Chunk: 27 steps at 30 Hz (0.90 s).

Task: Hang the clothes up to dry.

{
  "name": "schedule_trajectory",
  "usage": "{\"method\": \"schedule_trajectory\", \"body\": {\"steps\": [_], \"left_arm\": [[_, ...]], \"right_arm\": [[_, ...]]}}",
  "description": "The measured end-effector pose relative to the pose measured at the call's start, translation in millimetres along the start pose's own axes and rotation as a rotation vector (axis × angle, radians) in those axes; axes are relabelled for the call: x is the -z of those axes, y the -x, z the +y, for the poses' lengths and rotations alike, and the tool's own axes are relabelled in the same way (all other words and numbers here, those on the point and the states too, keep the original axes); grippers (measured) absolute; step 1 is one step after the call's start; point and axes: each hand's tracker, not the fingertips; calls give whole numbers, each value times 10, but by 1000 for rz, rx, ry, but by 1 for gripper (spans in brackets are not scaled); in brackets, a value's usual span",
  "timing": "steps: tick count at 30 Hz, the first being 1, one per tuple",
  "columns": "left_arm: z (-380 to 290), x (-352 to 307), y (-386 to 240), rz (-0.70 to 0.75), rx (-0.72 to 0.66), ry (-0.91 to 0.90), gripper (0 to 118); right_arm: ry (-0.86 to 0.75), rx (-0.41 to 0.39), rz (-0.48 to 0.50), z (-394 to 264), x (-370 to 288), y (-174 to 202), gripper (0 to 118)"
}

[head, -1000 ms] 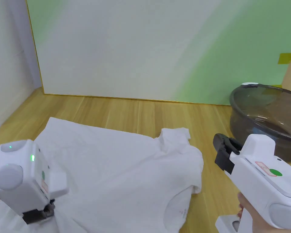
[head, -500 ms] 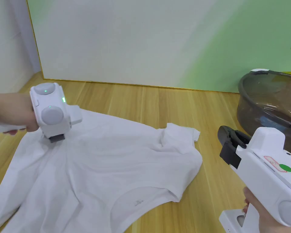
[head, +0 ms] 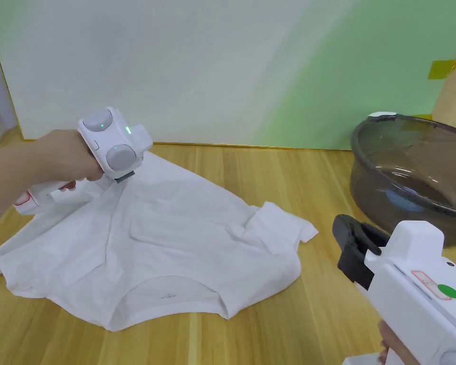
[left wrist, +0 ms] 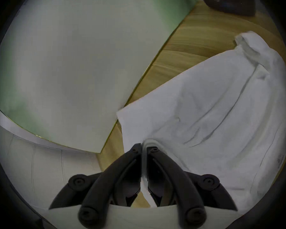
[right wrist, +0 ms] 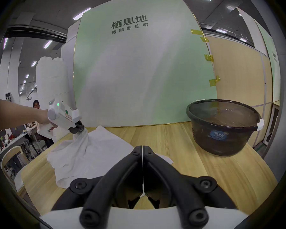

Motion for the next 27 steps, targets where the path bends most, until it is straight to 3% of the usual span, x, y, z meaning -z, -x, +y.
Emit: {"method": "schedule_trajectory", "body": {"steps": [1, 3, 6, 7, 10, 15, 19, 21, 27], "left_arm": [[1, 46, 3, 18, 7, 1, 11], [-31, 95, 48, 41, -12, 0, 30], [-160, 81, 172, 94, -134, -11, 108], [-239, 33, 221, 82, -176, -22, 112], [-535, -286, 341, 24, -259, -91, 109], [-1236, -1100, 396, 13, -629, -295, 110], [-1756, -1711, 91, 23, -880, -480, 113], [-1977, -1989, -245, 101, -973, -570, 113], [-2216, -2379, -1014, 247, -1042, -613, 113]], "right_arm": [[3, 2, 0, -1, 29, 5, 0], [4, 9, 3, -5, 67, 18, 0], [11, 8, 17, -6, 115, 60, 0], [12, 7, 22, -2, 130, 74, 0], [17, 8, 49, 38, 196, 139, 0], [8, -58, 102, 148, 312, 393, 0], [-21, -92, 102, 231, 312, 604, 0], [-52, -92, 120, 284, 270, 693, 0], [-125, -166, 84, 368, 119, 956, 0]]}}
